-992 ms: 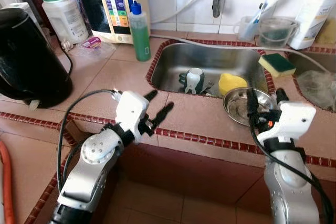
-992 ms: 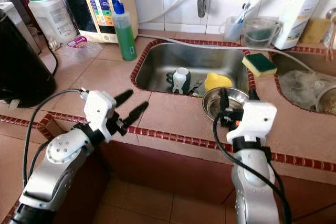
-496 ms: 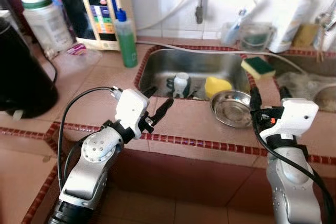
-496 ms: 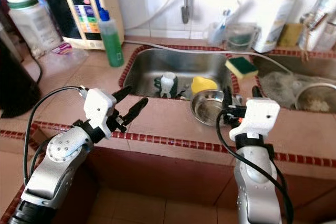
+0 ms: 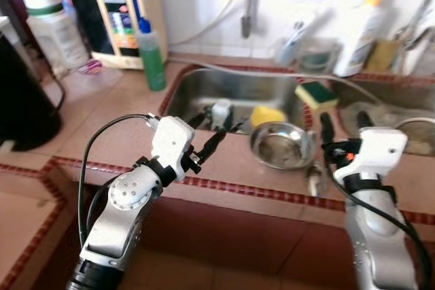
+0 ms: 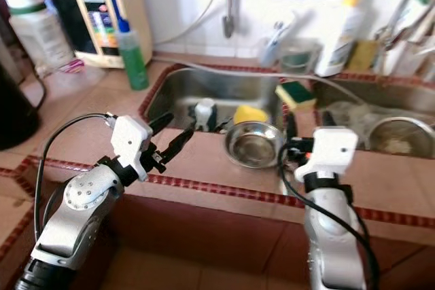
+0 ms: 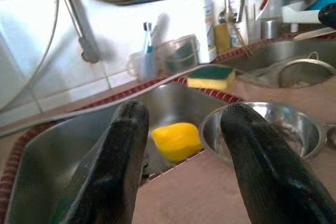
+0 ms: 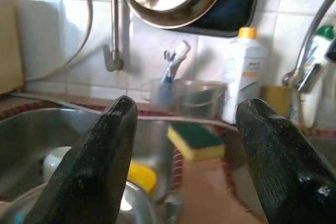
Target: Kitchen organization
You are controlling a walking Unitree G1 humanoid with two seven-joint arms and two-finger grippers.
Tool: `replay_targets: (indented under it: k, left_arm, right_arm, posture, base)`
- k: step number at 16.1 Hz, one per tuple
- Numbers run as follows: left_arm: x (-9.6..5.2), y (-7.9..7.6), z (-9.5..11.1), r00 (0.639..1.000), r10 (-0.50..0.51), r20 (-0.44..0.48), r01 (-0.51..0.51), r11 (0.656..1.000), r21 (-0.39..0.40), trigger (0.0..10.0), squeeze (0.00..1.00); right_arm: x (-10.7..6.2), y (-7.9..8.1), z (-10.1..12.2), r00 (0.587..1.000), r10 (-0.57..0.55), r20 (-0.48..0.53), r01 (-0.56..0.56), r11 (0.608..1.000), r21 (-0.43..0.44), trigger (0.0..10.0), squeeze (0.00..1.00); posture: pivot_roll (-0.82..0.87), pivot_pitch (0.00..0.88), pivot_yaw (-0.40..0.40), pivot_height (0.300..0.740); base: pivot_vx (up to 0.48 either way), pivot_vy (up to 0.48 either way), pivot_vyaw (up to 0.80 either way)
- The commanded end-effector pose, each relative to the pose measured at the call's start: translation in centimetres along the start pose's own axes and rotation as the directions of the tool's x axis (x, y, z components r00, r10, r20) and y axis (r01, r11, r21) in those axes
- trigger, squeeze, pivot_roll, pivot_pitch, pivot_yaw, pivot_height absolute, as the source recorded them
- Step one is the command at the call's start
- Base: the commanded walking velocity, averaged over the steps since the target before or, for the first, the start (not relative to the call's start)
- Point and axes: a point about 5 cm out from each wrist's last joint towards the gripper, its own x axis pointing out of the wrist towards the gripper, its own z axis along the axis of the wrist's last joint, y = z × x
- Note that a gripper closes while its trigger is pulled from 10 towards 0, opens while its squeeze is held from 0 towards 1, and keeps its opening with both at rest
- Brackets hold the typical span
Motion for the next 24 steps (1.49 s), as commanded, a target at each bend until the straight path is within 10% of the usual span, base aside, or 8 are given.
replay_targets:
  k: [1,9,11,18,19,20,24]
  left_arm:
    - [-0.2,0.5,0.1,1.000,0.014,-0.003,-0.014,1.000,0.013,10.0,0.00]
    - [-0.1,0.4,-0.3,0.998,0.002,-0.056,-0.003,1.000,-0.015,10.0,0.00]
    - [-0.2,0.3,-0.5,0.997,-0.020,-0.074,0.018,1.000,-0.021,10.0,0.00]
    - [0.0,-1.7,-1.4,0.961,-0.172,-0.215,0.163,0.985,-0.062,10.0,0.00]
    - [0.2,-1.8,-1.3,0.960,-0.171,-0.220,0.163,0.985,-0.057,10.0,0.00]
    - [0.5,-1.8,-1.1,0.961,-0.166,-0.223,0.156,0.986,-0.063,10.0,0.00]
    - [1.5,-1.1,-0.5,0.962,-0.116,-0.247,0.104,0.993,-0.062,10.0,0.00]
  right_arm:
    - [0.3,0.7,0.1,1.000,0.023,0.011,-0.023,1.000,0.008,10.0,0.00]
    - [-0.5,0.9,-1.7,0.993,0.077,-0.094,-0.064,0.989,0.131,10.0,0.00]
    - [-0.6,0.8,-1.7,0.991,0.101,-0.088,-0.084,0.981,0.172,10.0,1.00]
    - [0.6,-1.2,-2.9,0.977,0.087,-0.195,-0.057,0.986,0.154,10.0,1.00]
    - [1.1,-1.5,-3.0,0.973,0.087,-0.215,-0.053,0.986,0.159,10.0,0.92]
    - [1.7,-1.6,-3.2,0.965,0.099,-0.242,-0.060,0.985,0.165,10.0,0.00]
    - [4.0,-0.7,-3.6,0.950,0.172,-0.262,-0.122,0.973,0.196,10.0,0.00]
  posture:
    - [-0.22,0.007,0.059,0.740]
    - [-0.22,0.005,0.060,0.740]
    - [-0.22,0.008,0.058,0.740]
    - [-0.23,0.047,0.072,0.740]
    - [-0.23,0.053,0.074,0.740]
    - [-0.23,0.061,0.080,0.740]
    - [-0.22,0.077,0.082,0.740]
  base:
    - [0.000,-0.480,0.00]
    - [0.000,-0.115,0.00]
    - [0.000,0.000,0.00]
    - [0.000,0.000,0.00]
    - [0.000,0.000,0.00]
    - [0.000,0.000,0.00]
    - [0.000,0.000,0.00]
